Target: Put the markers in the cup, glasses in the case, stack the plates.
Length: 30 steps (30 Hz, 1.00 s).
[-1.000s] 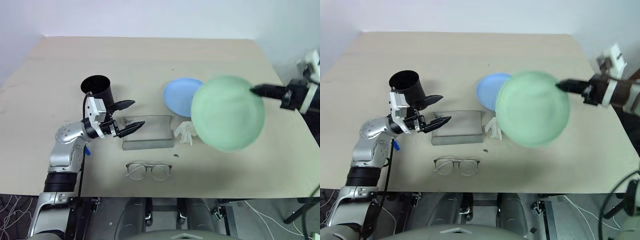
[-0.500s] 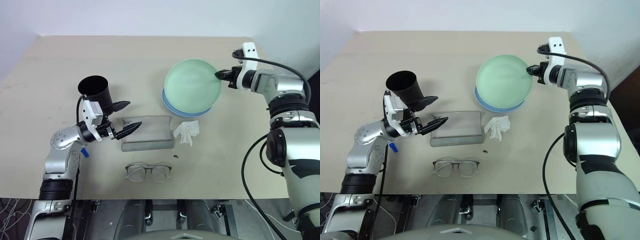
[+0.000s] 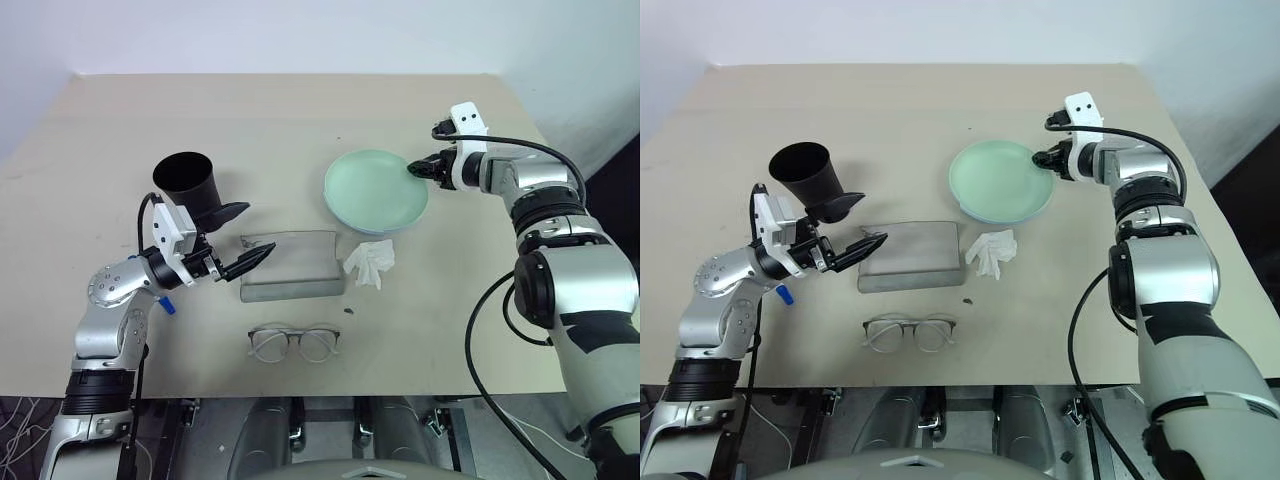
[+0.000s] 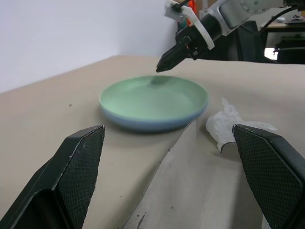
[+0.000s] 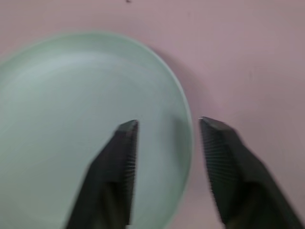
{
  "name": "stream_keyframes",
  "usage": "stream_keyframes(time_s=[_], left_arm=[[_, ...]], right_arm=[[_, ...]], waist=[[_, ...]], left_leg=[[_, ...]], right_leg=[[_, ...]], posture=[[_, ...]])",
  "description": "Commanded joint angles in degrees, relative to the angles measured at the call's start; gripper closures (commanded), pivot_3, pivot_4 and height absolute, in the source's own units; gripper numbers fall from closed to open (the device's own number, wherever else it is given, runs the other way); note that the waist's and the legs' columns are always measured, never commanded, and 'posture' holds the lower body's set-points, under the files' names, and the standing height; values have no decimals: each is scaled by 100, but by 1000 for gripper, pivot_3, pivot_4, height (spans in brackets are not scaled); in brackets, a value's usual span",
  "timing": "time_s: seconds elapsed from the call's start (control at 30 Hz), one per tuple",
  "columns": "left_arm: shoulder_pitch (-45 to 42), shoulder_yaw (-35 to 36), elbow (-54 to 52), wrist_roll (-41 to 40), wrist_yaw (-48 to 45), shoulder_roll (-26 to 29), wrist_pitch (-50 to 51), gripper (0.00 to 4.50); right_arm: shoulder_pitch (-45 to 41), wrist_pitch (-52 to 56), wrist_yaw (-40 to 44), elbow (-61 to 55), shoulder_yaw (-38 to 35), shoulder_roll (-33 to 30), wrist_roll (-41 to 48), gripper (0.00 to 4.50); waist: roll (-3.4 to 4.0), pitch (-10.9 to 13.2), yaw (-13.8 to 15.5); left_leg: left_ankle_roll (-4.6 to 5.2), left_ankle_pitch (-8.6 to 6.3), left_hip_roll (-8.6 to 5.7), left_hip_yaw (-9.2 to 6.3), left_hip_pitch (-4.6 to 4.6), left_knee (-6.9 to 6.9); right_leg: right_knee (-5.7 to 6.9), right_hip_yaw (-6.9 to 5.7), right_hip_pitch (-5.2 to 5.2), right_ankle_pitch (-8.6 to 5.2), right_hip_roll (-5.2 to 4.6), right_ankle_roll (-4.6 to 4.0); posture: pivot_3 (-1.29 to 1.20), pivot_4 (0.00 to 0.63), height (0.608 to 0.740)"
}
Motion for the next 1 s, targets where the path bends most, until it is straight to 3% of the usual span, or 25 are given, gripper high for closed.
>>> stream_keyframes(time_s=[0.03, 0.13, 0.2, 0.3, 0.47, 0.57, 0.83, 1.0], left_arm=[[51, 169, -186, -89, 7, 78, -70, 0], [66, 188, -197, -101, 20, 93, -69, 0], [68, 206, -193, -98, 39, 109, -79, 0], [91, 231, -187, -89, 40, 136, -96, 0], [78, 284, -170, -103, 14, 160, -84, 0], [40, 278, -123, -90, -8, 157, -100, 0], [-81, 229, -14, -66, -69, 122, -127, 0], [-133, 226, 67, -47, -120, 124, -146, 0]], right_arm=[[-320, -383, 67, -227, -285, -147, 109, 1092], [-153, -502, 903, -787, -453, -313, 400, 154], [294, -383, 1724, -1624, -468, -475, 676, 30], [1543, 519, 2718, -3784, -422, -845, 1351, 30], [3030, 1747, 2900, -5990, -460, -1251, 2039, 30], [3609, 2047, 2807, -6636, -453, -1335, 2235, 30], [4395, 1968, 2523, -7287, -182, -1167, 2323, 30], [4411, 1531, 2318, -6977, 235, -841, 2029, 30]], waist=[[0, 0, 0], [2, 1, 8], [2, 1, 18], [-3, -2, 54], [1, 1, 29], [1, 1, 26], [1, 0, 39], [0, 0, 38]], left_leg=[[0, 0, 0, 0, 0, 0], [0, 0, 0, 0, -1, 0], [0, 0, 0, 1, -2, 0], [13, -8, 0, -10, 1, -2], [24, -16, -4, -9, 1, 0], [14, -23, -1, -12, 8, 0], [10, -22, 2, -13, 14, 0], [11, -22, 2, -13, 9, -1]], right_leg=[[0, 0, 0, 0, 0, 0], [-1, 1, -1, 0, 0, 0], [-1, 2, -2, 0, 0, 0], [-8, -3, 8, 0, -3, 1], [-13, -7, 9, 6, -23, 10], [-10, -7, 10, 6, -23, 10], [-17, -7, 17, 7, -25, 1], [-23, -7, 16, 8, -25, 1]], posture=[[0, 150, 681], [0, 150, 681], [0, 150, 681], [0, 150, 681], [0, 150, 681], [0, 150, 681], [0, 150, 681], [0, 150, 681]])
